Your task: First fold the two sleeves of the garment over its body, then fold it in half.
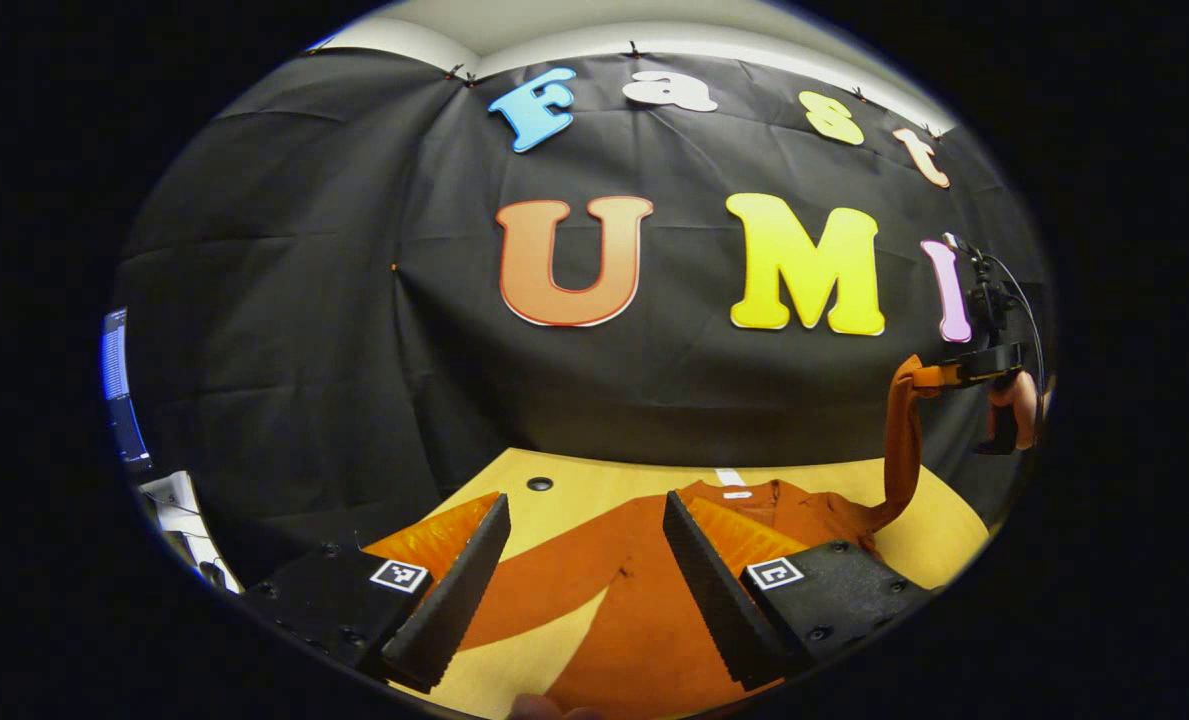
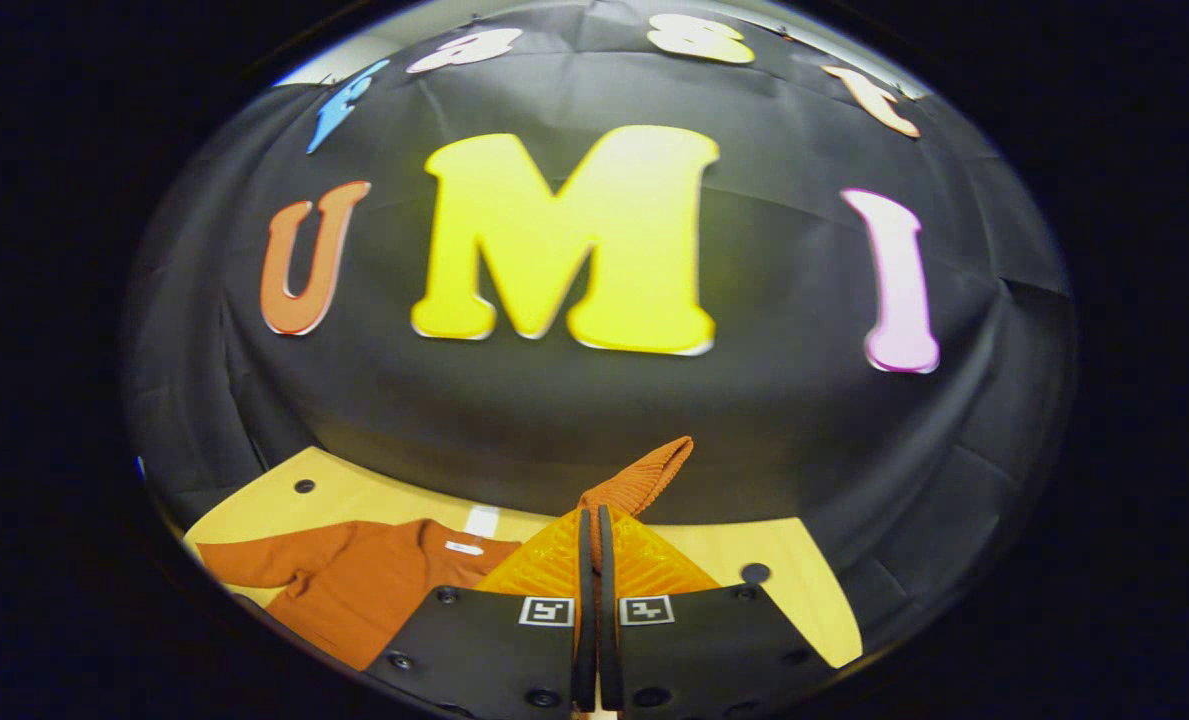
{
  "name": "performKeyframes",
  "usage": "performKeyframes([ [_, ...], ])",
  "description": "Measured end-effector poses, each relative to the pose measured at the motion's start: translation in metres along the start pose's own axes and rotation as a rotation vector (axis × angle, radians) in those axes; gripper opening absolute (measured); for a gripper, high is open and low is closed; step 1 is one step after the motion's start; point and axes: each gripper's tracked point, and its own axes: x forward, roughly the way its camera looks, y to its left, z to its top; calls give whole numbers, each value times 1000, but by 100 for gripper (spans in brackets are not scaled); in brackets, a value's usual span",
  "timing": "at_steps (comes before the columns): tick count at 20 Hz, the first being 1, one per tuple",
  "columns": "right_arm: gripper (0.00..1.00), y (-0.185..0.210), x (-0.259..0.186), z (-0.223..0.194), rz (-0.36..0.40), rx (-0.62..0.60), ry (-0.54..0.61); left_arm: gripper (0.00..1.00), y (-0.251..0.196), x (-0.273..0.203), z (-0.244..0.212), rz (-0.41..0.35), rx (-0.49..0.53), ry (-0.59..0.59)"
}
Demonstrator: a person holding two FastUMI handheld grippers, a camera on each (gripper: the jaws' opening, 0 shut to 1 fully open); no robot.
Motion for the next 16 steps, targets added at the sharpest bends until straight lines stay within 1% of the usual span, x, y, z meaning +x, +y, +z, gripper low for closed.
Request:
performKeyframes([
  [2, 1, 54, 21, -9, 64, -24, 9, 99, 24, -1, 0, 39, -23, 0],
  [5, 2, 134, 47, -40, 144, -33, 50, 99, 59, -9, -8, 97, -41, 14],
  [8, 2, 199, 73, -92, 186, -56, 104, 99, 94, -24, -16, 158, -47, 40],
  [9, 2, 218, 83, -117, 193, -66, 134, 99, 107, -30, -22, 179, -46, 57],
  [10, 2, 234, 90, -140, 198, -69, 188, 99, 119, -37, -29, 202, -39, 77],
  [12, 2, 266, 103, -177, 211, -71, 247, 100, 139, -51, -38, 245, -20, 112],
  [14, 2, 288, 109, -200, 218, -84, 283, 99, 153, -63, -48, 273, -17, 140],
  [16, 2, 303, 115, -218, 229, -95, 322, 99, 164, -69, -56, 292, -21, 162],
])
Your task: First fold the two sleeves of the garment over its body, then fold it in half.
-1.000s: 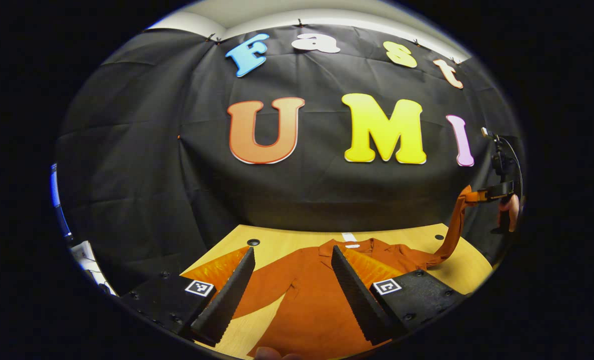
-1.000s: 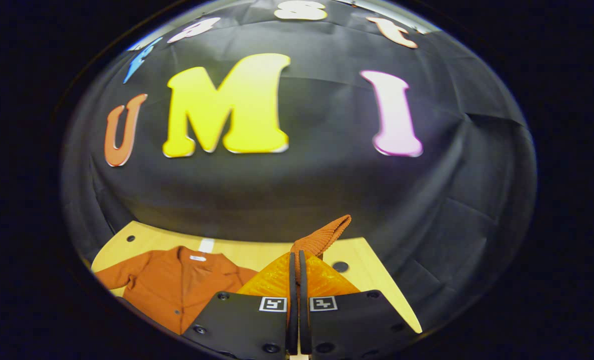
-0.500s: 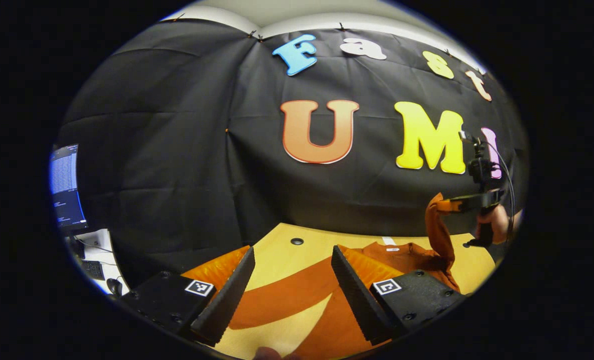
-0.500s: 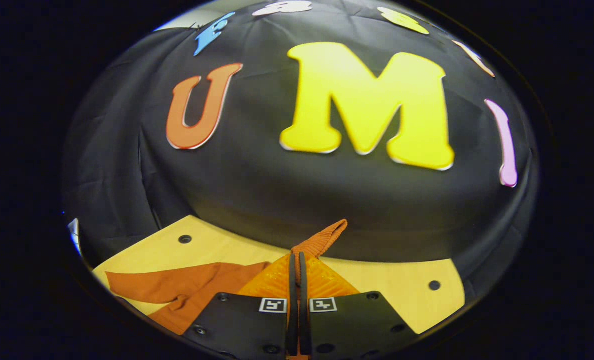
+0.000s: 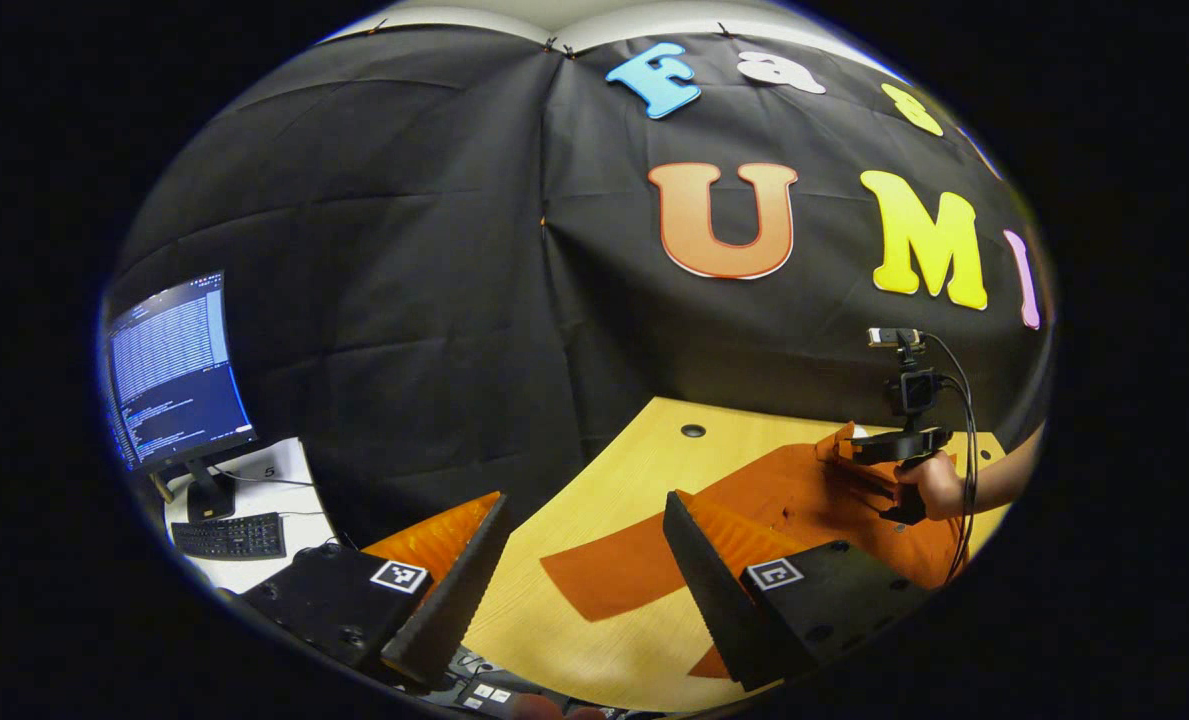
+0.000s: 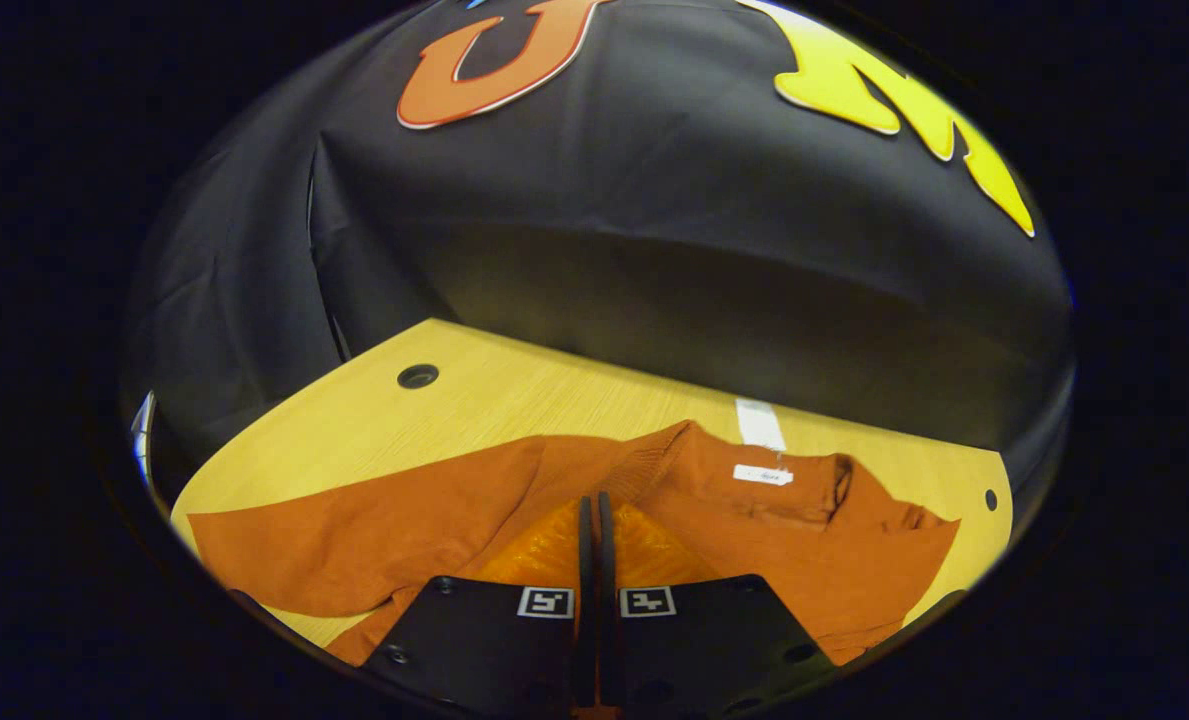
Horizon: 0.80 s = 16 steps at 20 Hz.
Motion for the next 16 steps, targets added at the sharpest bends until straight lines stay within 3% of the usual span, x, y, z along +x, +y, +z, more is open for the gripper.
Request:
performKeyframes([
  [2, 2, 13, 11, -17, 28, 5, 51, 99, 8, 3, -5, 12, -13, 14],
  [4, 13, 25, 10, -31, 80, 17, 100, 99, 11, 8, -11, 16, -34, 18],
  [7, 14, 34, 3, -31, 118, 26, 100, 100, 12, 18, -15, 13, -52, 23],
  [9, 57, 42, -7, -21, 151, 36, 76, 100, 12, 24, -16, 10, -62, 22],
  [11, 100, 37, -14, -16, 138, 17, 56, 100, 14, 29, -18, 12, -73, 25],
  [16, 100, 30, -57, 3, 142, 34, 16, 100, 16, 45, -33, 12, -90, 44],
])
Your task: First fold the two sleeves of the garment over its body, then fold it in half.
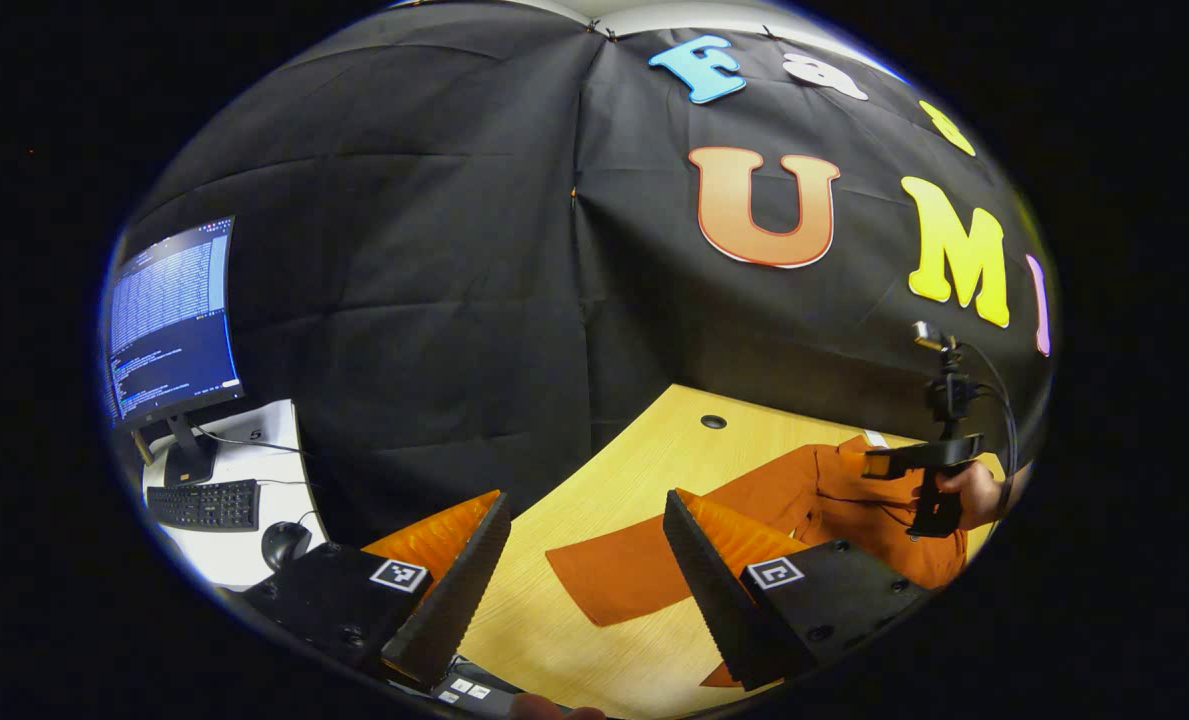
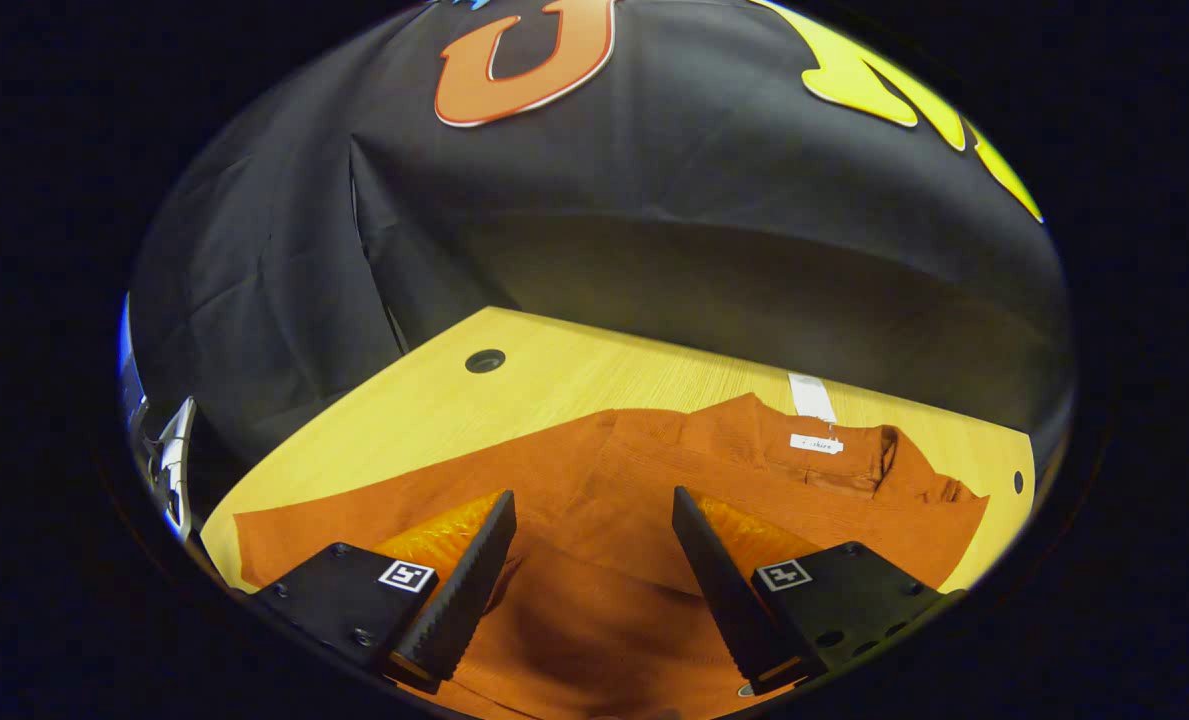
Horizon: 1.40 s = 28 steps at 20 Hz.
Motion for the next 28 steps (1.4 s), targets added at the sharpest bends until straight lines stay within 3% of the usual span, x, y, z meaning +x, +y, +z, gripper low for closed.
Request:
performKeyframes([
  [4, 100, -6, -66, 19, 13, -7, -78, 100, -2, 19, -28, -25, -56, 51],
  [7, 100, -21, -112, 27, 30, 34, -99, 99, -13, 38, -59, -78, -207, 110],
  [11, 99, -73, -178, 37, -22, 128, -143, 99, -15, 55, -105, -60, -350, 206],
  [15, 100, -154, -234, 18, -164, 275, -169, 99, -12, 75, -135, 4, -284, 259],
  [20, 98, -230, -290, -27, -331, 339, -142, 99, -19, 83, -159, 78, -221, 309],
  [23, 99, -242, -306, -45, -361, 359, -125, 99, -19, 89, -162, 115, -183, 307],
  [26, 98, -239, -315, -53, -351, 350, -119, 99, -17, 89, -169, 160, -54, 306],
  [28, 100, -235, -314, -51, -339, 339, -120, 99, -20, 92, -169, 178, -59, 275],
])
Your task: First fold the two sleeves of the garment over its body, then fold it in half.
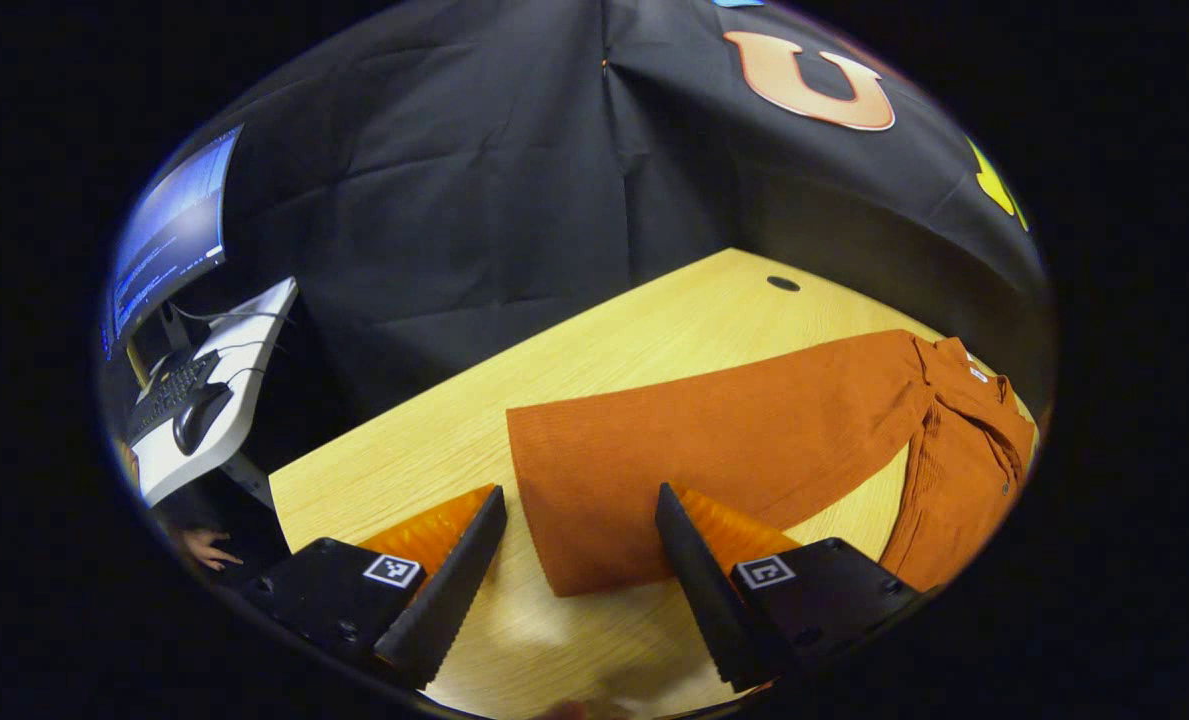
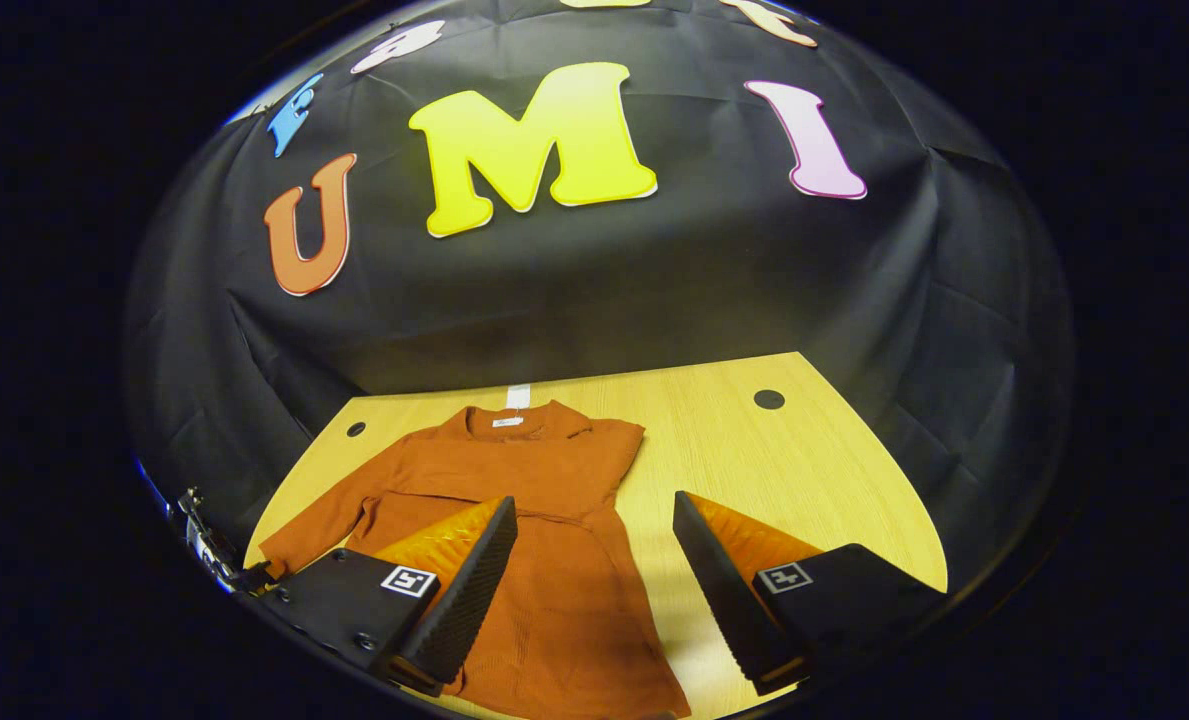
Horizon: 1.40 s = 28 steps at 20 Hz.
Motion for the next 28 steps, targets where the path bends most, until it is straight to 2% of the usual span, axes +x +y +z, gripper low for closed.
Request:
performKeyframes([
  [7, 99, 13, 0, 9, 35, -2, -20, 96, -3, -3, 1, -4, -11, 17],
  [8, 100, 16, 1, 9, 41, 2, -18, 89, -6, 0, -2, -7, -14, 19],
  [10, 99, 21, 4, 8, 52, 3, -13, 83, -13, -4, 0, -25, -5, 25],
  [14, 100, 35, 3, 12, 83, -28, -25, 22, -20, -2, 0, -95, 0, 34],
  [16, 100, 41, -1, 14, 97, -36, -32, 11, -22, -2, 3, -154, -93, 58],
  [18, 100, 43, -4, 14, 103, -37, -36, 6, -24, 0, 9, -224, -209, 94],
  [19, 100, 46, -5, 11, 110, -46, -34, 5, -19, 2, 14, -235, -228, 100],
  [22, 98, 47, -10, -4, 114, -106, -18, 4, -14, 11, 41, -275, -229, 78],
  [23, 100, 49, -13, -11, 120, -102, -6, 4, -16, 12, 51, -286, -230, 67],
  [28, 99, 41, -20, -32, 124, -67, 25, 4, -22, 15, 93, -322, -244, 29],
])
